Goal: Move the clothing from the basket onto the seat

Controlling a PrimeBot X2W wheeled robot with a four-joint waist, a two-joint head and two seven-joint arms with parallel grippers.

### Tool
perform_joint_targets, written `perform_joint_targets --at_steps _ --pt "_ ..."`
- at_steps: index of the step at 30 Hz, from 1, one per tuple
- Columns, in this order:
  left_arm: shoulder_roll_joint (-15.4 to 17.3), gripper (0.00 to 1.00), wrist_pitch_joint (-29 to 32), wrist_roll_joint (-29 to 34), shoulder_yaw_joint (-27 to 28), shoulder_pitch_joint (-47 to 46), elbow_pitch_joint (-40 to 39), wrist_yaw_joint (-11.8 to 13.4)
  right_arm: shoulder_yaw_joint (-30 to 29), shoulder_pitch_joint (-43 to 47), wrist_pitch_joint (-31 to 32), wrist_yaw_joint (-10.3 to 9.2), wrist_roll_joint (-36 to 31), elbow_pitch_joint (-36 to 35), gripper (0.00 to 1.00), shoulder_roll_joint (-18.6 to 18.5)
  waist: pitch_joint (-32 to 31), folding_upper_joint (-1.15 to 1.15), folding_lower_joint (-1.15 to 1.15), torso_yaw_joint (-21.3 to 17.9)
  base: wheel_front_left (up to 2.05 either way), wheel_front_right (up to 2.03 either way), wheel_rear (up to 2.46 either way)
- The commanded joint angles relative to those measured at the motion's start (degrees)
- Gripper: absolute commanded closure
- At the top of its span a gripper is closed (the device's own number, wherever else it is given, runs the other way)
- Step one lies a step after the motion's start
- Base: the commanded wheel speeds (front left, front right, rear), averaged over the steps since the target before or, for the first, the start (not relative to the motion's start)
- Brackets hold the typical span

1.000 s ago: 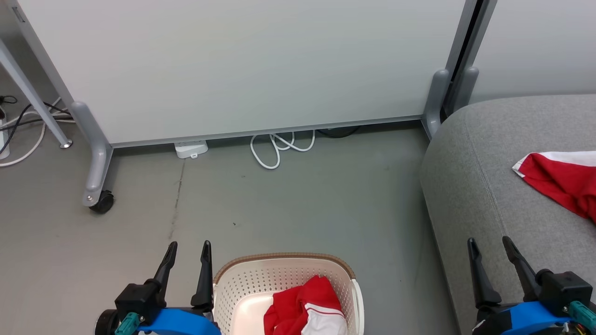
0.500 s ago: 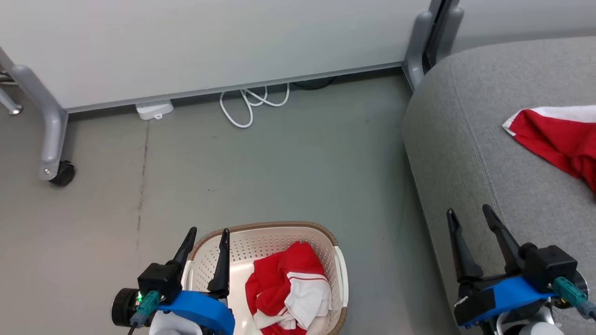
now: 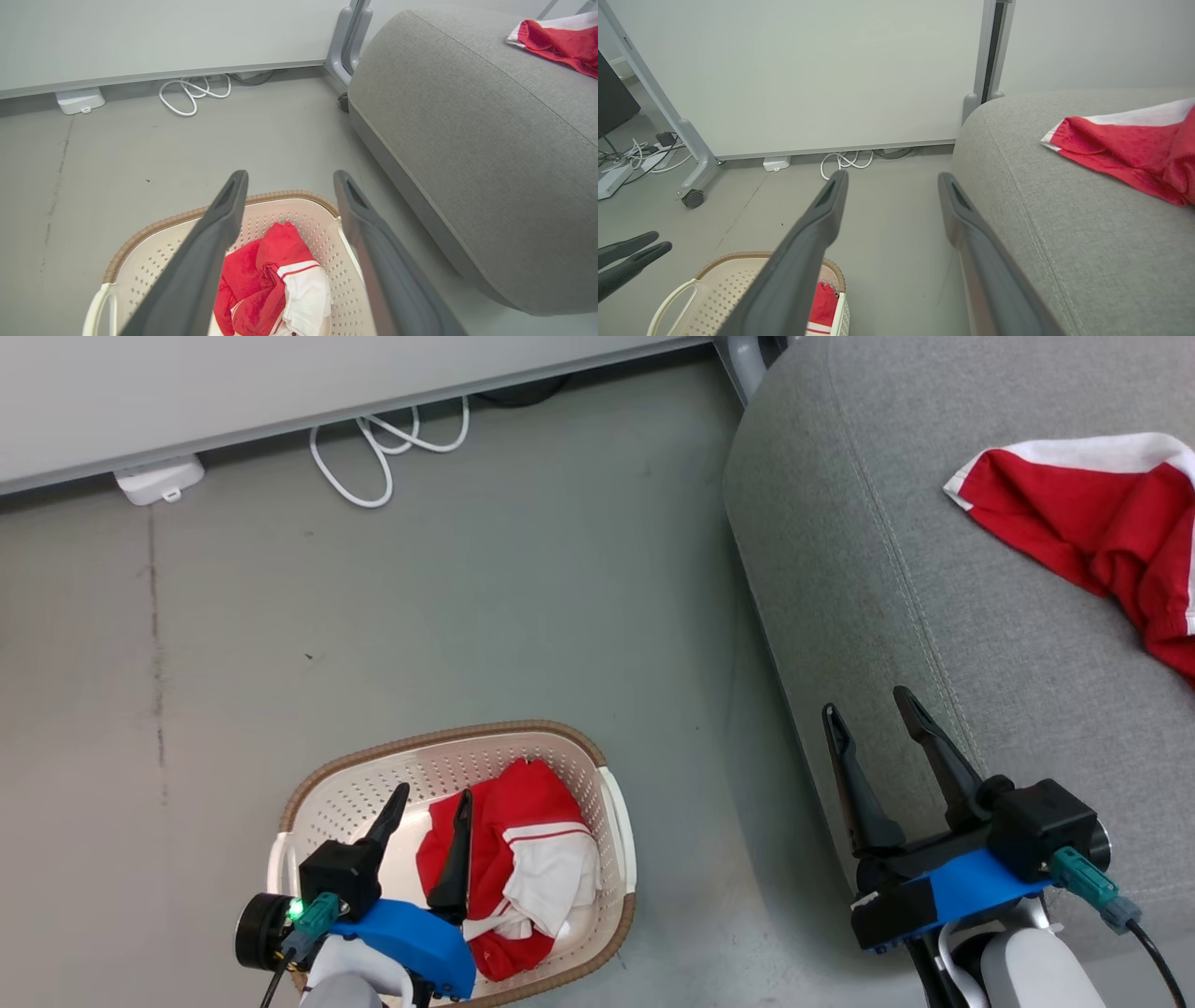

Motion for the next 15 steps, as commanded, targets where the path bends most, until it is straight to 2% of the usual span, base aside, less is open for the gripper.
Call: perform_joint_targets --at_steps 1,12,15 --pt "0.7 0.0 -0.3 -0.3 -0.7 -1.4 1.0 -0.1 0.5 -1.2 -0.6 0.03 0.7 0.2 0.0 0.1 2.3 0.0 -0.01 -1.8 0.0 0.0 0.0" --pt "3.2 0.0 -0.3 -1.0 -3.6 -5.8 8.8 -0.1 3.6 -4.8 -2.6 0.03 2.1 0.6 0.0 0.1 9.7 0.0 -0.01 -6.2 0.0 0.0 0.0" --pt "3.8 0.0 -0.3 -1.2 -4.1 -7.0 11.0 -0.1 4.5 -5.5 -3.2 0.03 4.3 0.8 0.0 0.1 11.6 0.0 -0.01 -7.1 0.0 0.0 0.0"
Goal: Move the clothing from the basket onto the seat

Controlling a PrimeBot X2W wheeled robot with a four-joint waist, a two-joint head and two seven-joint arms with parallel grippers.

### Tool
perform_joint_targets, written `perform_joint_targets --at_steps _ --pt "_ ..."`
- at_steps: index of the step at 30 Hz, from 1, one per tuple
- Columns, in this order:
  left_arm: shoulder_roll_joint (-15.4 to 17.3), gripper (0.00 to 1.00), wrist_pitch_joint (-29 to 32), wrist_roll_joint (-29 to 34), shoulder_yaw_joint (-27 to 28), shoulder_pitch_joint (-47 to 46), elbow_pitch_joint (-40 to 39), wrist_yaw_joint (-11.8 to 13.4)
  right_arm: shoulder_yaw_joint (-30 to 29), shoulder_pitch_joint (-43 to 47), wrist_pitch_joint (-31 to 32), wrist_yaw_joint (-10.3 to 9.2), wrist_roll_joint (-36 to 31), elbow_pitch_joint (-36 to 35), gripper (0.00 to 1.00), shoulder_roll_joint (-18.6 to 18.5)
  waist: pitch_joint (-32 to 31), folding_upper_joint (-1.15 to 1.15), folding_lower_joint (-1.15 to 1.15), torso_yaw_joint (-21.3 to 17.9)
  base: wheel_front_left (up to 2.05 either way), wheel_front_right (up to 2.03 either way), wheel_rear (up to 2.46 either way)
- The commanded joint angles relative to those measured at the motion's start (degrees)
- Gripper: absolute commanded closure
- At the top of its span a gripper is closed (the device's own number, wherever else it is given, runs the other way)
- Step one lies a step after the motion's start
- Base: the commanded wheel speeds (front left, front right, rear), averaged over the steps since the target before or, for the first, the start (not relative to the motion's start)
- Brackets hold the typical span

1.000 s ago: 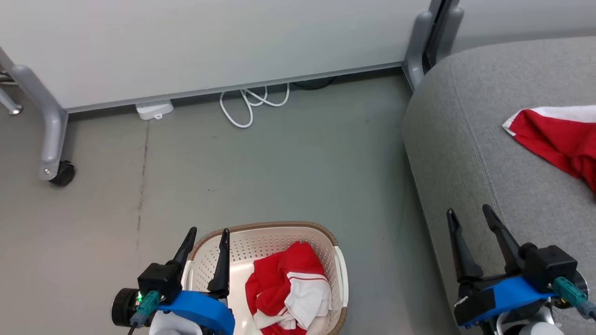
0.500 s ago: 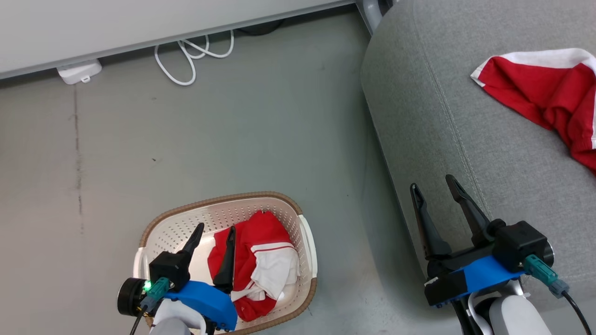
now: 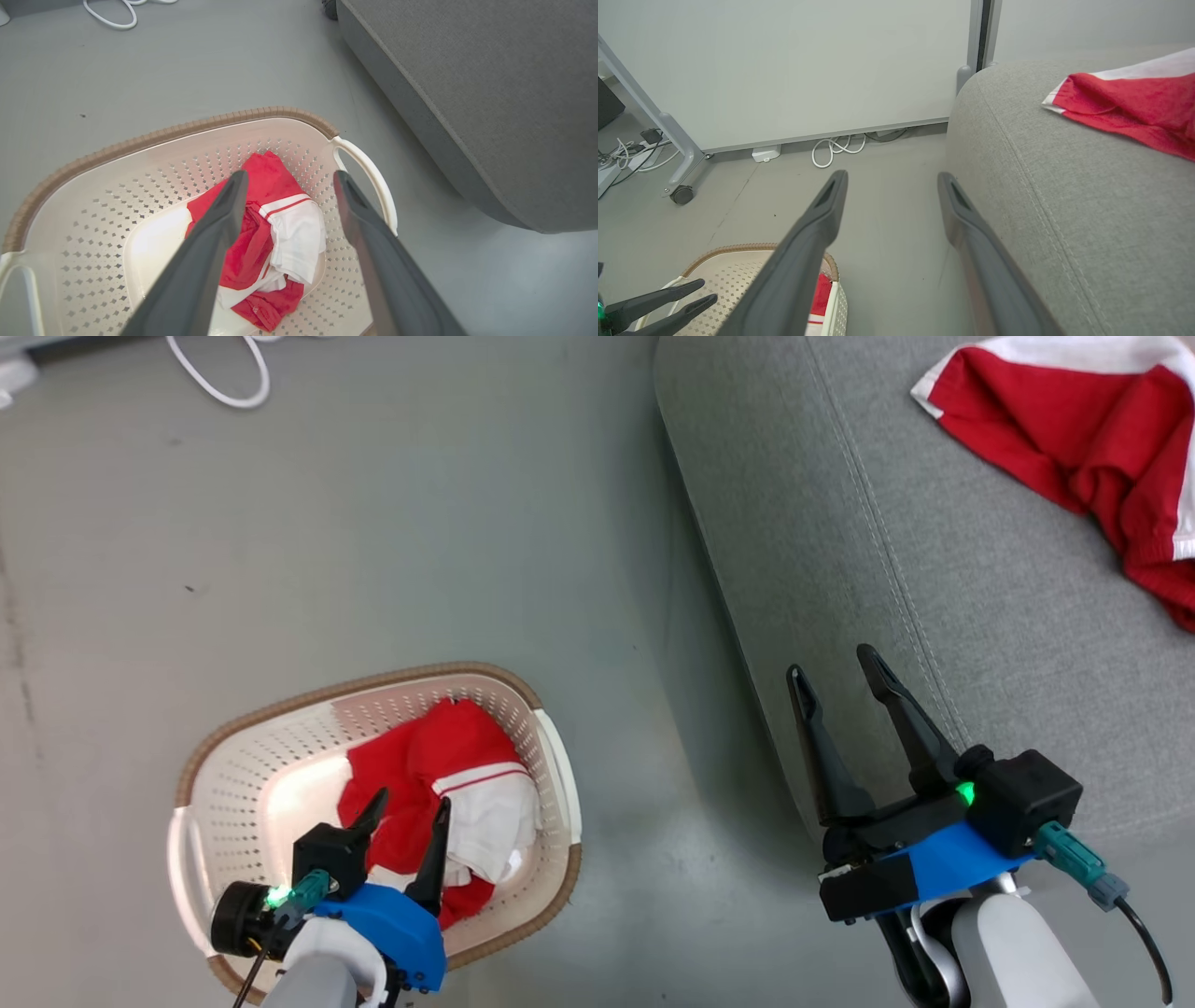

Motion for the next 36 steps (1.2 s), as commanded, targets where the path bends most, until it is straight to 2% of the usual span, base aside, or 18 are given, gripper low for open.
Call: perform_joint_targets --at_steps 1,9,19,36 --pt "0.7 0.0 -0.3 -0.3 -0.3 -1.9 1.3 -0.1 0.6 -1.3 -0.7 0.03 0.8 0.1 0.0 0.1 2.6 0.0 -0.01 -1.6 0.0 0.0 0.0" --pt "1.0 0.0 -0.3 -1.5 -1.5 -5.6 5.5 -0.1 1.5 -2.6 -1.5 0.03 0.1 -1.1 0.0 0.1 7.6 0.0 -0.01 -2.1 0.0 0.0 0.0" --pt "3.5 0.0 -0.3 -2.0 -2.2 -9.8 8.3 -0.1 3.6 -3.6 -2.3 0.03 0.6 -3.1 0.0 0.1 14.4 0.0 -0.01 -3.6 0.0 0.0 0.0" --pt "5.5 0.0 -0.3 -3.4 -4.0 -15.2 11.3 -0.1 5.7 -5.4 -3.6 0.03 2.1 -2.8 0.0 0.1 20.3 0.0 -0.01 -5.7 0.0 0.0 0.0"
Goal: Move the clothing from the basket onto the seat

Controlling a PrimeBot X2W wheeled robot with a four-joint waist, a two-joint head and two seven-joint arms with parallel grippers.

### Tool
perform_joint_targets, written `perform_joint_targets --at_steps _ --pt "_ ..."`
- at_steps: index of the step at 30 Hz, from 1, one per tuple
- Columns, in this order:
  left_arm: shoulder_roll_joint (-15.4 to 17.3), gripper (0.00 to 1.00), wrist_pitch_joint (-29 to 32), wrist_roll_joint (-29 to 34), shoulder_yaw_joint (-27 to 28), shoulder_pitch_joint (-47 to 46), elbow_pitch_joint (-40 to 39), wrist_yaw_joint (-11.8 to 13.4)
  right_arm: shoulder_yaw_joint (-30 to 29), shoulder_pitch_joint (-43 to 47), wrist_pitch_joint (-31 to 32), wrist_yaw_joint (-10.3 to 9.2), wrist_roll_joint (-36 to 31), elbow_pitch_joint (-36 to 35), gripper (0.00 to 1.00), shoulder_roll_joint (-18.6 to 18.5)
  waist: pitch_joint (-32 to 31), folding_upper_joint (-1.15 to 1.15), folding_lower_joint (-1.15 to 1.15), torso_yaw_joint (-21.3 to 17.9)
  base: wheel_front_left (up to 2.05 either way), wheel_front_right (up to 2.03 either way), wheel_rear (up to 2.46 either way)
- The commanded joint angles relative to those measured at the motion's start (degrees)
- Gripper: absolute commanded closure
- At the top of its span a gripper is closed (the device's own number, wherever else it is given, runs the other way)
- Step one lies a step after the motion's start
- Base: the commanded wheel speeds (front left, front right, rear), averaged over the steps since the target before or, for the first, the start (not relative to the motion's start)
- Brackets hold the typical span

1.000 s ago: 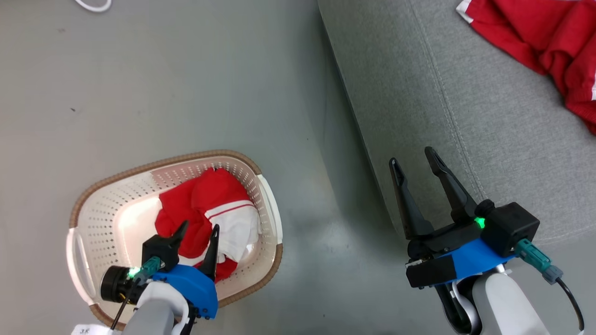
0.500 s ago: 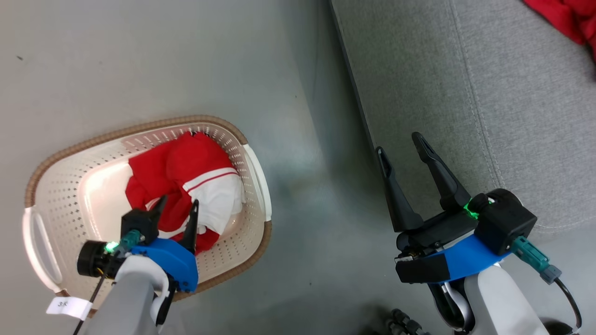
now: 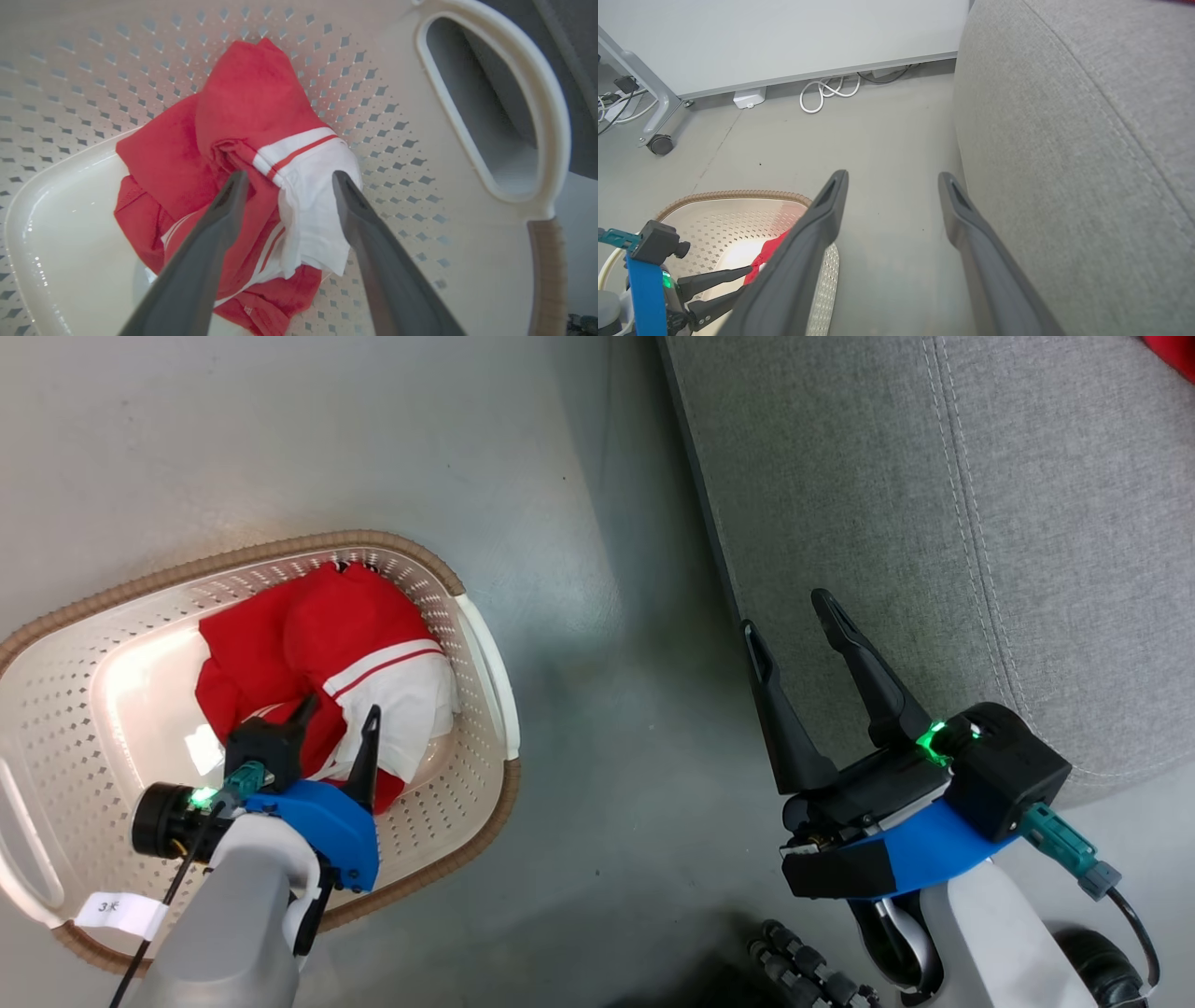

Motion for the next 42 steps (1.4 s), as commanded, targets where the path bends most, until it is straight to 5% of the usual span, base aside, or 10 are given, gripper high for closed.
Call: perform_joint_targets --at_steps 1,27,30,31,33,35,42 --pt "0.6 0.0 -0.3 -0.1 0.0 -1.4 1.3 0.0 0.1 -0.8 -0.3 0.03 0.2 0.1 0.0 0.1 0.5 0.0 0.0 -0.3 0.0 0.0 0.0" --pt "1.8 0.01 -0.2 -0.4 -0.7 -9.1 9.9 1.9 2.1 -1.6 -0.5 0.03 3.0 -2.4 0.0 0.1 6.8 0.0 0.0 -2.8 0.0 0.0 0.0" --pt "1.8 0.26 -0.2 -0.1 -1.1 -9.4 10.1 2.2 1.9 -1.5 -0.5 0.03 3.0 -2.4 0.0 0.1 6.8 0.0 0.0 -2.9 0.0 0.0 0.0" --pt "1.9 0.48 -0.2 0.0 -1.2 -9.6 10.2 2.2 1.9 -1.5 -0.5 0.03 3.1 -2.4 0.0 0.1 6.8 0.0 0.0 -2.9 0.0 0.0 0.0" --pt "2.0 0.69 -0.3 0.1 -1.3 -9.9 10.4 2.2 1.8 -1.5 -0.5 0.03 3.1 -2.5 0.0 0.1 6.7 0.0 0.0 -3.0 0.0 0.0 0.0" --pt "2.0 1.0 -0.3 0.0 -1.5 -10.0 10.7 2.2 1.7 -1.4 -0.6 0.03 3.2 -2.6 0.0 0.1 6.7 0.0 0.0 -3.0 0.0 0.0 0.0" --pt "2.3 1.0 -0.3 -0.4 -1.8 -9.9 11.2 1.9 1.8 -1.4 -0.6 0.03 3.3 -2.6 0.0 0.1 6.5 0.0 0.0 -3.2 0.0 0.0 0.0"
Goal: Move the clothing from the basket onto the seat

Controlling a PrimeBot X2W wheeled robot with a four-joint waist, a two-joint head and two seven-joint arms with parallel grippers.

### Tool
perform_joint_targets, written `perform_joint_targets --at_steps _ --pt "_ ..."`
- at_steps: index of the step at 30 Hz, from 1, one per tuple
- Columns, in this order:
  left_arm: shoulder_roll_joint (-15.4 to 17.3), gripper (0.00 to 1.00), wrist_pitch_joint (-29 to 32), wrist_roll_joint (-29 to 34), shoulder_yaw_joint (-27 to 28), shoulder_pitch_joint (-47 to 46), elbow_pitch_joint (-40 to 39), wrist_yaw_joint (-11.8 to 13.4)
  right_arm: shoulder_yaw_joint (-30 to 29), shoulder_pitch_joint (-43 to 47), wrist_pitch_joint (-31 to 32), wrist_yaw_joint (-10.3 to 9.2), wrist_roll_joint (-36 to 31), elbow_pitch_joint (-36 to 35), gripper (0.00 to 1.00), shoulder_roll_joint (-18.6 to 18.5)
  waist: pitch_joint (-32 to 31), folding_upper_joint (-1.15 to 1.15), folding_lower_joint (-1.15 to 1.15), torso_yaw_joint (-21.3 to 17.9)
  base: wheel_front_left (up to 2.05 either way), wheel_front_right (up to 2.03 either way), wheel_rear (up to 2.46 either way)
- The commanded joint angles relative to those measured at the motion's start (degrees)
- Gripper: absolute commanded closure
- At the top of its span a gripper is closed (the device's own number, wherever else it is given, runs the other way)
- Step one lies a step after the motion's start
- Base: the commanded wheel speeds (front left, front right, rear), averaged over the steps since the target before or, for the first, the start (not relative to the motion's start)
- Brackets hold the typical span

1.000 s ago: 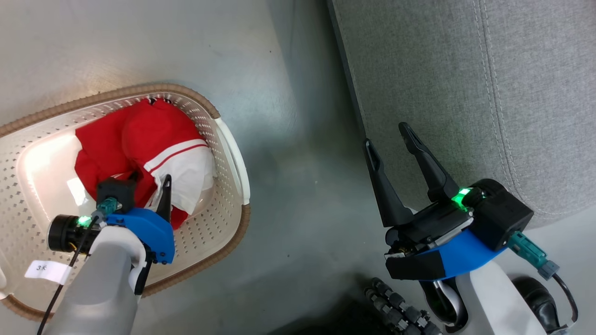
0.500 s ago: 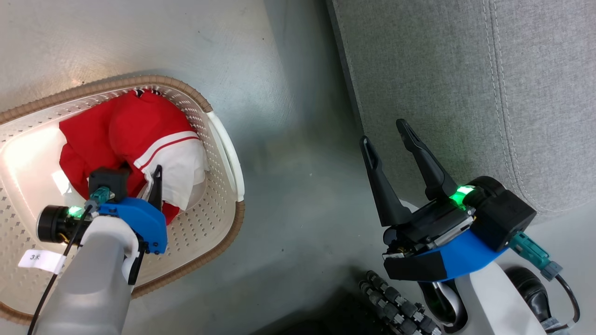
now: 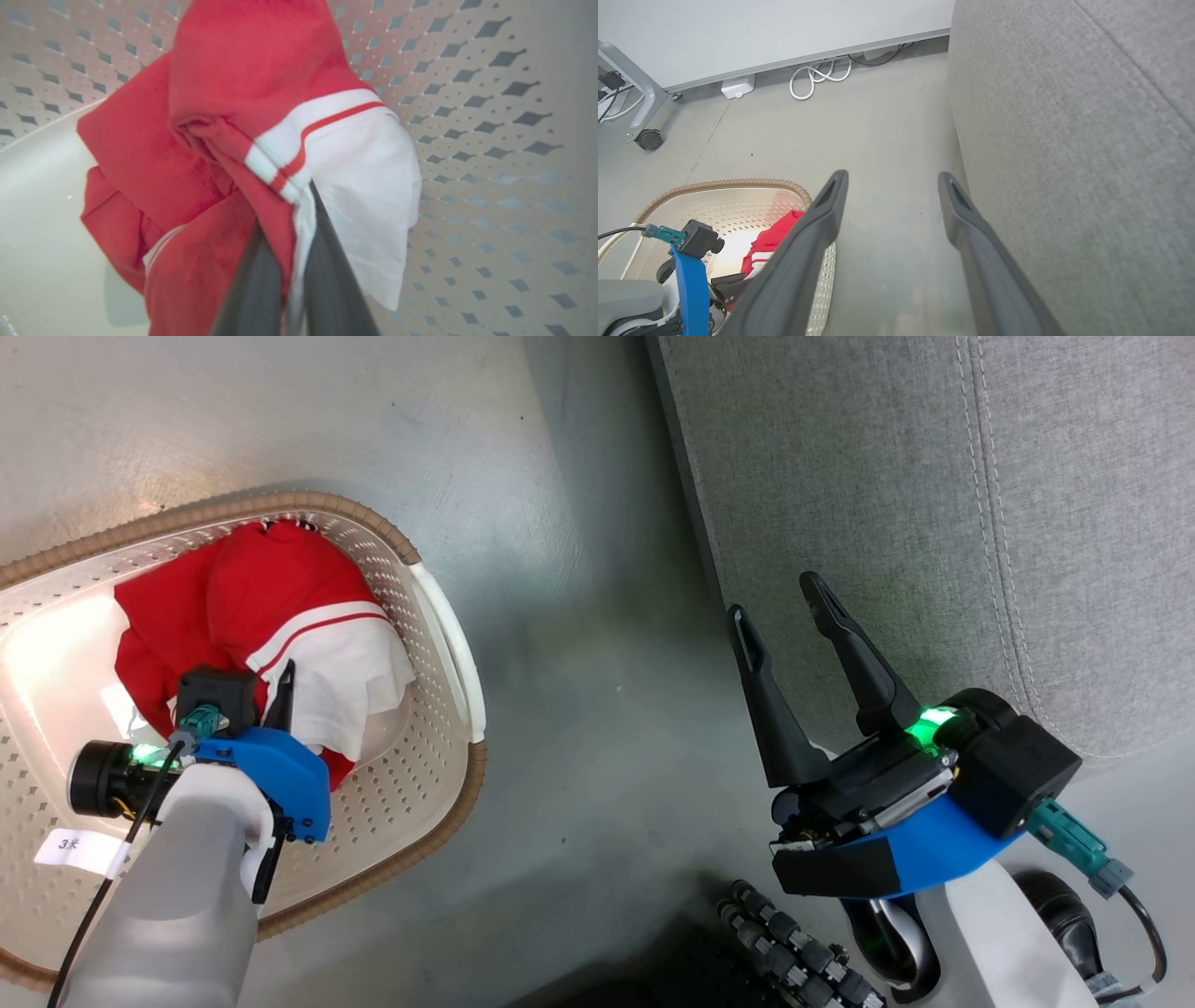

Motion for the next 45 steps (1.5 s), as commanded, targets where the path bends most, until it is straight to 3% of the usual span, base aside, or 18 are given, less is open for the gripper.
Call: perform_joint_targets --at_steps 1,14,25,45 --pt "0.4 1.0 -0.3 -0.2 0.0 -0.7 0.1 -0.1 0.1 -0.5 -0.3 0.03 0.3 -0.2 0.0 0.1 -0.1 0.0 0.0 -0.1 0.0 0.0 0.0" --pt "-0.3 1.0 -0.3 -0.9 -0.5 -0.2 -0.1 -0.1 0.7 -1.6 -0.3 0.03 0.1 0.5 0.0 0.1 -1.1 0.0 0.0 -0.2 0.0 0.0 0.0" --pt "-1.6 1.0 -0.3 -1.5 -0.6 0.7 -1.2 -0.6 0.2 -1.7 -0.3 0.03 -1.3 0.7 0.0 0.1 -4.5 0.0 0.0 2.0 0.0 0.0 0.0" --pt "-7.7 1.0 -0.3 -3.2 -0.1 11.5 -7.8 -1.9 -1.8 2.0 1.9 0.03 -6.4 4.5 0.0 0.1 -22.7 0.0 0.0 9.9 0.0 0.0 0.0"
